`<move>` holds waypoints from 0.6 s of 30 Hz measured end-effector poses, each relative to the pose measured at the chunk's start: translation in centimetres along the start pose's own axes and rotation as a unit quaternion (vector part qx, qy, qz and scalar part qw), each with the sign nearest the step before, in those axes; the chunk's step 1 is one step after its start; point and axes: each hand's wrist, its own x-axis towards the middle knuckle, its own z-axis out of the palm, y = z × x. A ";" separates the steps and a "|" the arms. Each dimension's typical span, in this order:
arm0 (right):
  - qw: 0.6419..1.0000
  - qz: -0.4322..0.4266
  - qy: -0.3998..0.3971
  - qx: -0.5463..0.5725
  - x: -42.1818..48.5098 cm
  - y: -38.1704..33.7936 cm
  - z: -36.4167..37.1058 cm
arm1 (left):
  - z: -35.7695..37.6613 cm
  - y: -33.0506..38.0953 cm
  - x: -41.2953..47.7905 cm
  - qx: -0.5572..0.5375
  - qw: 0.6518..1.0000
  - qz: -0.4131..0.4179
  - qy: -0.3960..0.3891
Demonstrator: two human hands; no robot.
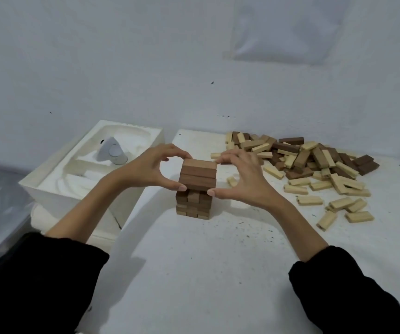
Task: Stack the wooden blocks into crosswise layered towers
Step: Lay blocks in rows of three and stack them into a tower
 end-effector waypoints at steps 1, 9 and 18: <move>1.000 0.004 -0.005 0.006 -0.1 0.1 0.2 | 0.2 -0.2 -0.1 -0.007 1.000 0.001 -0.002; 0.999 0.017 -0.013 0.048 -0.2 -0.3 0.5 | 0.8 -0.3 -0.3 -0.038 0.999 0.005 0.012; 0.997 0.026 -0.001 0.067 -0.4 -0.2 0.7 | 1.3 -0.4 -0.6 -0.062 0.998 -0.004 0.017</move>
